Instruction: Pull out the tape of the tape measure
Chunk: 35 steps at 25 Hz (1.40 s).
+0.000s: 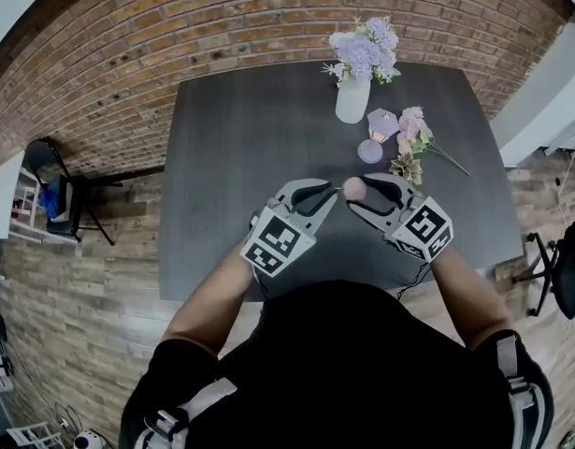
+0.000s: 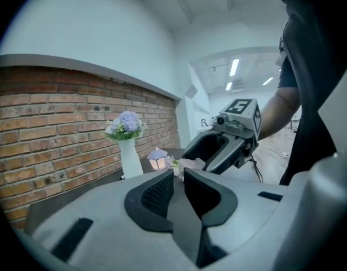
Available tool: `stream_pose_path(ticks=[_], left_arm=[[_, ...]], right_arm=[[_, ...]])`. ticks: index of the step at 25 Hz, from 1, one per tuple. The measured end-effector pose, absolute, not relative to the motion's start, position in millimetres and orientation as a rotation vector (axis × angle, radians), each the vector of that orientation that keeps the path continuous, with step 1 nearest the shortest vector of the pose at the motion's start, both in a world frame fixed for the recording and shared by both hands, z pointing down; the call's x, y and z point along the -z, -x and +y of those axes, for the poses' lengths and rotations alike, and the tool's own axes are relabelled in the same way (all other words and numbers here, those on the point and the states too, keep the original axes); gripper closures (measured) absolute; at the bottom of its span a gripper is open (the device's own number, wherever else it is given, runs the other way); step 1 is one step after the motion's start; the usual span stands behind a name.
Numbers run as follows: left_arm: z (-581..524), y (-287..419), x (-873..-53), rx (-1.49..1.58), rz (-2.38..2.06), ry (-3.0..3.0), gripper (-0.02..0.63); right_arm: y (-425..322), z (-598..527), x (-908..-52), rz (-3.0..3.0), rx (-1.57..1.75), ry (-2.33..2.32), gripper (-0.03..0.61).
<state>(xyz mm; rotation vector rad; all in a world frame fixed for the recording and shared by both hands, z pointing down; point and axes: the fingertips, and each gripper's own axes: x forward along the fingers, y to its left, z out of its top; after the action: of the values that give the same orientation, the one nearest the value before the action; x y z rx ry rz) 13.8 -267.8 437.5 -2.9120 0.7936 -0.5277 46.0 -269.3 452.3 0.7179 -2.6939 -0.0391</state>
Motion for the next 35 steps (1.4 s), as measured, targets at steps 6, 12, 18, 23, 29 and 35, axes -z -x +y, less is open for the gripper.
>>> stream_pose_path(ticks=[6,12,18,23,29,35], left_arm=[[-260,-12,-439,0.57,0.685,2.917,0.549],[-260,-15,-440,0.566,0.688,2.905,0.562],[-266,-15,-439,0.536,0.761,2.889,0.6],[-286,5,-434,0.488,0.936,2.881,0.6],[-321,63,-423,0.44,1.271,2.769,0.6],[-348,151,-405,0.37,1.66,2.575,0.6]], right_arm=[[-42,-263,-449,-2.703,0.107,-0.634,0.367],[-35,-260,-446,-2.718,0.113,-0.606,0.367],[-43,-270,-443,-2.731,0.07,-0.703,0.367],[-65,-289,-442,-2.715,0.017,-0.869,0.367],[-117,-319,-434,-2.682,-0.04,-1.11,0.367],[-184,-339,-418,-2.628,-0.076,-1.378,0.368]])
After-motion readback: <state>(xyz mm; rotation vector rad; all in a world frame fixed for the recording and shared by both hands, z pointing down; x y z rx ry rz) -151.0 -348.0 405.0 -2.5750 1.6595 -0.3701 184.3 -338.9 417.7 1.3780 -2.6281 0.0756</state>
